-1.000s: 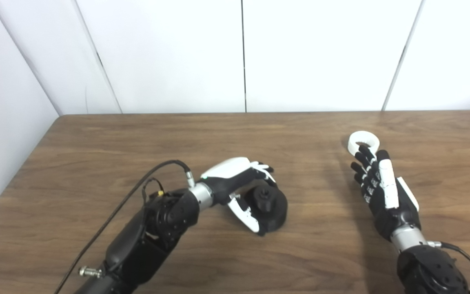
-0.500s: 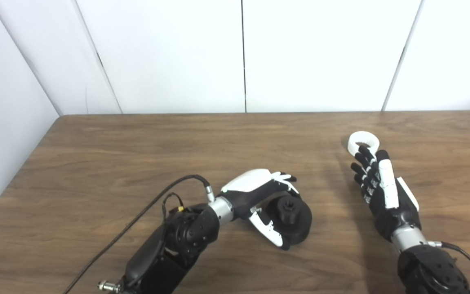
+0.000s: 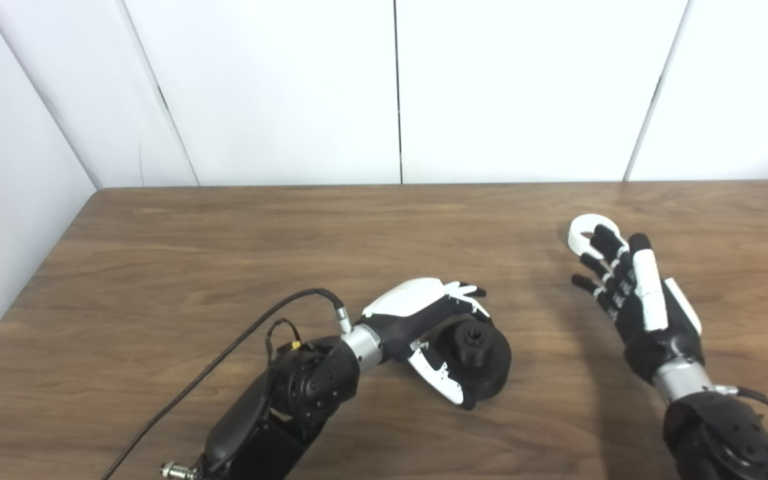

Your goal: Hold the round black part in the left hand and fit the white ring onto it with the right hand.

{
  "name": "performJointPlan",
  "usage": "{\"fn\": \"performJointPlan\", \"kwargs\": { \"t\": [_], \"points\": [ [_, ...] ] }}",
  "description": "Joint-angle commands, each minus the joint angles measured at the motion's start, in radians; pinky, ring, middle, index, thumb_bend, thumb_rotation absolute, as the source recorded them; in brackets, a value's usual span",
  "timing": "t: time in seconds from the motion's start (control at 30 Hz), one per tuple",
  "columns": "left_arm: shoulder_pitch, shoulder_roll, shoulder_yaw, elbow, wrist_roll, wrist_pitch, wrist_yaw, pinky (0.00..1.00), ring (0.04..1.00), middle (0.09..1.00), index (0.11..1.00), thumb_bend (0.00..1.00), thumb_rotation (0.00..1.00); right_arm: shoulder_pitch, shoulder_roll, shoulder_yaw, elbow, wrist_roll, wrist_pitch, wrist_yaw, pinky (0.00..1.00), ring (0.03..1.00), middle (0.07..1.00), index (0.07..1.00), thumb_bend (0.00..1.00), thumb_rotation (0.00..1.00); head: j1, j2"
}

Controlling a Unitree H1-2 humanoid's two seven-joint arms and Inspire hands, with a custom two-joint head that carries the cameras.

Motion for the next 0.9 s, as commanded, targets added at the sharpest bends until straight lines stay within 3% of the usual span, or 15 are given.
{"fn": "performJointPlan", "kwargs": {
  "t": [0.0, 0.1, 0.17, 0.2, 0.27, 0.33, 0.43, 0.87],
  "points": [
    [-0.006, 0.003, -0.005, 0.014, 0.015, -0.009, -0.004, 0.94, 1.0, 0.965, 0.687, 0.93, 0.21, -0.079, -0.038, -0.015, -0.055, -0.001, -0.002, 0.003, 0.85, 0.919, 0.939, 0.891, 0.57, 0.9, 0.003, 0.002],
    [-0.006, 0.004, -0.005, 0.016, 0.016, -0.014, -0.001, 0.94, 1.0, 0.963, 0.685, 0.93, 0.21, -0.128, -0.117, 0.019, -0.049, -0.103, -0.008, 0.006, 0.81, 0.903, 0.926, 0.878, 0.53, 0.86, 0.003, 0.003],
    [-0.004, 0.005, -0.005, 0.016, 0.016, -0.015, -0.001, 0.93, 1.0, 0.962, 0.684, 0.93, 0.21, -0.171, -0.167, 0.042, -0.026, -0.173, -0.017, 0.001, 0.79, 0.889, 0.901, 0.844, 0.56, 0.69, 0.002, 0.001],
    [-0.003, 0.005, -0.004, 0.016, 0.017, -0.014, -0.002, 0.94, 1.0, 0.963, 0.684, 0.94, 0.21, -0.201, -0.192, 0.05, -0.011, -0.205, -0.014, -0.005, 0.71, 0.838, 0.881, 0.806, 0.61, 0.53, 0.002, 0.001],
    [-0.001, 0.006, -0.004, 0.013, 0.019, -0.01, -0.004, 0.94, 1.0, 0.963, 0.684, 0.94, 0.22, -0.255, -0.241, 0.068, 0.024, -0.262, -0.02, -0.002, 0.63, 0.785, 0.868, 0.786, 0.64, 0.44, 0.001, 0.0],
    [0.002, 0.007, -0.003, 0.011, 0.021, -0.01, -0.003, 0.94, 1.0, 0.962, 0.685, 0.94, 0.21, -0.306, -0.293, 0.099, 0.067, -0.328, -0.036, 0.011, 0.7, 0.818, 0.843, 0.75, 0.69, 0.35, 0.001, 0.001],
    [0.003, 0.006, -0.002, 0.009, 0.019, -0.006, -0.004, 0.94, 1.0, 0.964, 0.684, 0.94, 0.21, -0.367, -0.346, 0.143, 0.125, -0.401, -0.047, 0.027, 0.87, 0.914, 0.882, 0.732, 0.75, 0.32, 0.0, 0.003],
    [0.009, 0.009, -0.003, 0.004, 0.024, -0.005, -0.006, 0.93, 1.0, 0.963, 0.683, 0.94, 0.21, -0.536, -0.428, 0.28, 0.404, -0.566, -0.114, 0.124, 0.9, 0.956, 0.919, 0.723, 0.88, 0.33, 0.002, 0.003]
  ]
}}
